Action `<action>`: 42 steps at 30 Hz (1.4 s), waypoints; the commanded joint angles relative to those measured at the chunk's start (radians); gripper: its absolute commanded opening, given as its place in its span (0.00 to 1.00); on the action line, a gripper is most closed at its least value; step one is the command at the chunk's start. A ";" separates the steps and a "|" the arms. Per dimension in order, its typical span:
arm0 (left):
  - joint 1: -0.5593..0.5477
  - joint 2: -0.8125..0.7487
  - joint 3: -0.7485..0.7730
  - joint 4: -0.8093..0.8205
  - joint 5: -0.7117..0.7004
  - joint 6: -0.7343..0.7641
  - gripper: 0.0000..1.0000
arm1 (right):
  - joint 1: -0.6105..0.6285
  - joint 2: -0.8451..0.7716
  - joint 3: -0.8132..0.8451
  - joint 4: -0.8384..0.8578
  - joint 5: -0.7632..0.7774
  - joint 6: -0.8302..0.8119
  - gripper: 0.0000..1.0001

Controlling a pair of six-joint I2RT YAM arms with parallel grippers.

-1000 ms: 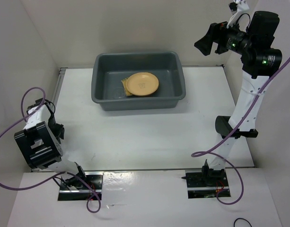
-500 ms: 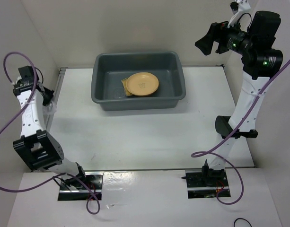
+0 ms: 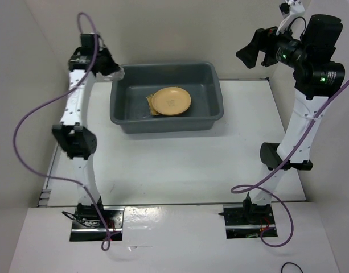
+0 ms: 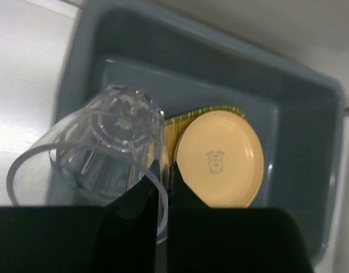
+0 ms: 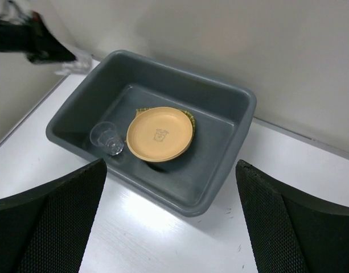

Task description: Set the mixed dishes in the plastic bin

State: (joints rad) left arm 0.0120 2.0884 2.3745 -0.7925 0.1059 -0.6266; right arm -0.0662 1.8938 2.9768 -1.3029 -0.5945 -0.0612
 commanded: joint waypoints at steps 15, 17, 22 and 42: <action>-0.211 0.492 0.529 -0.422 -0.258 0.103 0.00 | 0.002 -0.124 -0.065 0.007 0.082 -0.025 0.98; -0.211 0.504 0.517 -0.422 -0.258 0.103 0.00 | 0.002 -0.133 -0.076 0.007 0.094 -0.025 0.98; -0.211 0.544 0.506 -0.422 -0.249 0.103 0.02 | 0.002 -0.142 -0.096 0.007 0.116 -0.025 0.98; -0.161 0.495 0.675 -0.424 -0.233 0.071 0.91 | 0.002 -0.170 -0.171 0.007 0.116 -0.034 0.98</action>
State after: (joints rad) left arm -0.1562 2.6534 2.9768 -1.2121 -0.1040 -0.5381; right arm -0.0662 1.7645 2.8117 -1.3029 -0.4839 -0.0883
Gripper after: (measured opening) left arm 0.899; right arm 0.980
